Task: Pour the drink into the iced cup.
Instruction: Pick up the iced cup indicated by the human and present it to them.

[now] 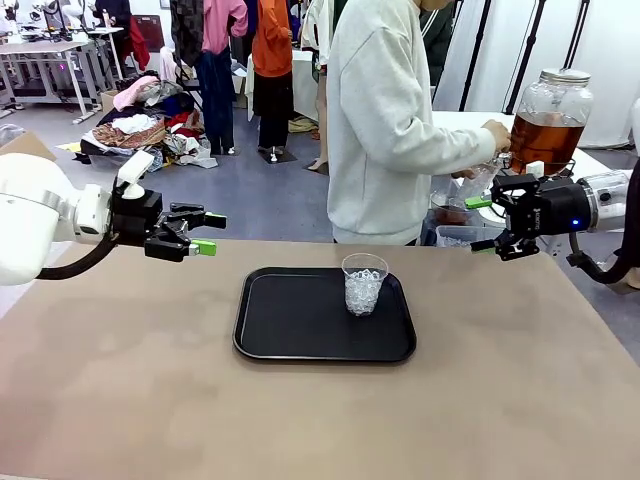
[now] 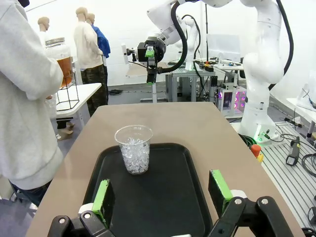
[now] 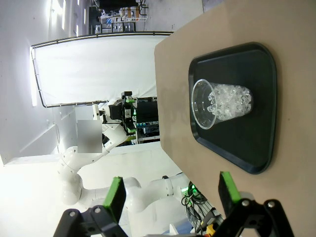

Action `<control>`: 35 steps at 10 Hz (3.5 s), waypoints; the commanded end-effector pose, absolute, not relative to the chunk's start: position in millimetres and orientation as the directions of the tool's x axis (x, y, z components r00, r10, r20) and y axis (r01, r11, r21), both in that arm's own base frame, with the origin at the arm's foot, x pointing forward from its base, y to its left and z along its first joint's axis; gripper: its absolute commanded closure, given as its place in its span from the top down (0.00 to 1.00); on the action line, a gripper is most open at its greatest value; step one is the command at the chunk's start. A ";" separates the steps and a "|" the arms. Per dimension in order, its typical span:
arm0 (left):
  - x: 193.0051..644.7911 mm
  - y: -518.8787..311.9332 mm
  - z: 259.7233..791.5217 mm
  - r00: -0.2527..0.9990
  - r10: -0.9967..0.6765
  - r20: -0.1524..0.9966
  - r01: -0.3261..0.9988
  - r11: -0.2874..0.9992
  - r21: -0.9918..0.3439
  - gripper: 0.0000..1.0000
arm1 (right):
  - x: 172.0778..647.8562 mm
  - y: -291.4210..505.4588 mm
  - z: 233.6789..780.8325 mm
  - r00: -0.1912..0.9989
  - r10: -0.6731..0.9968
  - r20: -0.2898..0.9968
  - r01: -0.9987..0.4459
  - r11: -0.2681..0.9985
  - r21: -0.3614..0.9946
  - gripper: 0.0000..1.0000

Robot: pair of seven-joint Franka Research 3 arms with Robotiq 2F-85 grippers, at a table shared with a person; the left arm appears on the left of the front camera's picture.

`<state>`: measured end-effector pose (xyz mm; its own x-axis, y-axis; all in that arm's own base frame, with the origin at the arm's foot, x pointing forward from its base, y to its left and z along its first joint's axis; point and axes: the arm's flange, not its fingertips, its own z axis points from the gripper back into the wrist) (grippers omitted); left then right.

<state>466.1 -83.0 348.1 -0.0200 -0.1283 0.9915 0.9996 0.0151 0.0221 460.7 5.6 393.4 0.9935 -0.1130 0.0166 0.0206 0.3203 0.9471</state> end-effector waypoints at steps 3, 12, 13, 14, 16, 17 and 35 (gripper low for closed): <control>465.7 -83.1 348.8 -0.022 -0.128 0.992 1.000 0.014 0.024 1.00 | 460.7 5.9 394.4 0.993 -0.114 0.015 0.022 0.318 0.948 1.00; 465.7 -83.1 348.8 -0.022 -0.128 0.992 1.000 0.014 0.024 1.00 | 460.7 5.9 394.4 0.993 -0.114 0.015 0.022 0.318 0.948 1.00; 465.7 -83.1 348.8 -0.022 -0.128 0.992 1.000 0.014 0.024 1.00 | 460.7 5.9 394.4 0.993 -0.114 0.015 0.022 0.318 0.948 1.00; 465.7 -83.1 348.8 -0.022 -0.128 0.992 1.000 0.014 0.024 1.00 | 460.7 5.9 394.4 0.993 -0.114 0.015 0.022 0.318 0.948 1.00; 465.7 -83.1 348.8 -0.022 -0.128 0.992 1.000 0.014 0.024 1.00 | 460.7 5.9 394.4 0.993 -0.114 0.015 0.022 0.318 0.948 1.00; 465.7 -83.1 348.8 -0.022 -0.128 0.992 1.000 0.014 0.024 1.00 | 460.7 5.9 394.4 0.993 -0.114 0.015 0.022 0.318 0.948 1.00; 465.7 -83.1 348.8 -0.022 -0.128 0.992 1.000 0.014 0.024 1.00 | 460.7 5.9 394.4 0.993 -0.114 0.015 0.022 0.318 0.948 1.00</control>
